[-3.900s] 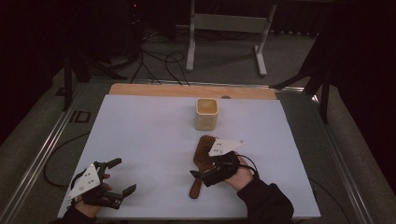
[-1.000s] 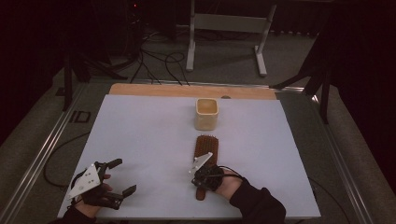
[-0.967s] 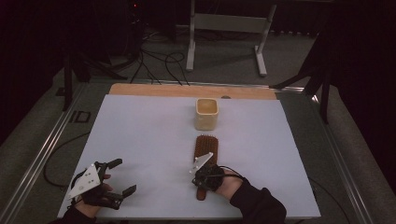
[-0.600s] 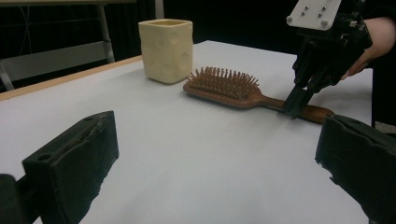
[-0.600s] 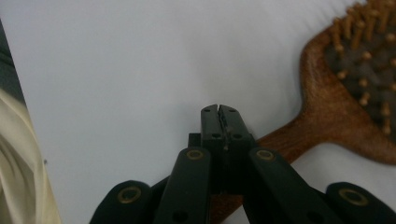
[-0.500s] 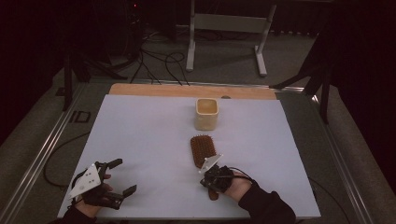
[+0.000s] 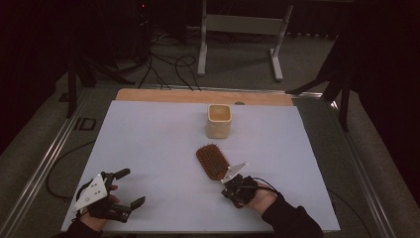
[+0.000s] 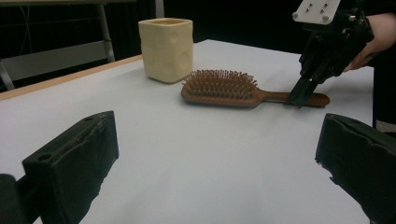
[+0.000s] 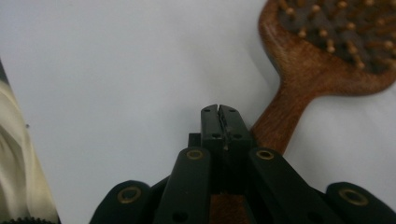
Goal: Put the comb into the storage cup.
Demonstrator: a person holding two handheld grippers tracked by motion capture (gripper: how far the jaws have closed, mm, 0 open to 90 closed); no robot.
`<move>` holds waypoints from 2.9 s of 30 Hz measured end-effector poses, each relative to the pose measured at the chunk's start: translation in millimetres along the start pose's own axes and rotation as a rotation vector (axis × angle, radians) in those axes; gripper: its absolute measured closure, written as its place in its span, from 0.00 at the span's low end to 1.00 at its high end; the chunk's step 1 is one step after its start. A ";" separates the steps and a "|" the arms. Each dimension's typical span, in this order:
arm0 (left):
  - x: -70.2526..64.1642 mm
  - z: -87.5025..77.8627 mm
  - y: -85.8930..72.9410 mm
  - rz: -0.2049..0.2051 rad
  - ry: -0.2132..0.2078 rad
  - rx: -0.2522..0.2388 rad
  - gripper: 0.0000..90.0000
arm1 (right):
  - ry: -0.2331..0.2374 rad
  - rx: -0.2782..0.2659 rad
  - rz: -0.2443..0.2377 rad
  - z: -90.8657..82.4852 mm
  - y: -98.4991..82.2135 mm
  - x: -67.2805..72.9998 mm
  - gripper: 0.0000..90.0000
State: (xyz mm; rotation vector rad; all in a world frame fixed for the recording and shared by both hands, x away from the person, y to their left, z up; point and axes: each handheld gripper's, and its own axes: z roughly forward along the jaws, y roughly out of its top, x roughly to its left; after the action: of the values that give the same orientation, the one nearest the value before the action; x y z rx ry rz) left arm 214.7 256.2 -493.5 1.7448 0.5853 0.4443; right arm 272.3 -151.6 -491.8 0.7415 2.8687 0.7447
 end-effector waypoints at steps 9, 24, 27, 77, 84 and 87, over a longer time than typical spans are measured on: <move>-0.2 0.2 0.0 0.003 0.002 0.002 0.00 | -0.038 0.010 0.012 -3.9 -7.6 -9.1 1.00; -0.5 0.5 -0.1 0.004 -0.001 0.006 0.00 | -0.057 0.009 0.056 -9.3 -17.4 -23.9 1.00; -0.4 0.5 -0.1 0.004 -0.001 0.006 0.00 | -0.055 0.010 0.065 -10.6 -18.2 -26.4 1.00; -0.4 0.5 0.2 0.002 -0.002 0.004 0.00 | -0.105 0.036 -0.012 -51.9 2.9 -43.6 0.78; -0.3 0.4 0.2 0.004 -0.002 0.003 0.00 | -0.078 0.063 -0.008 -47.5 7.3 -46.3 0.49; -0.4 0.3 0.1 0.004 -0.002 0.005 0.00 | -0.070 0.074 -0.015 -44.6 8.6 -47.3 0.42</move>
State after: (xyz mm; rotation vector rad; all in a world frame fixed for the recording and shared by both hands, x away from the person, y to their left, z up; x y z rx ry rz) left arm 214.6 255.7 -493.5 1.7509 0.5826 0.4443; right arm 308.8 -186.9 -450.3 0.7389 2.8485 0.6014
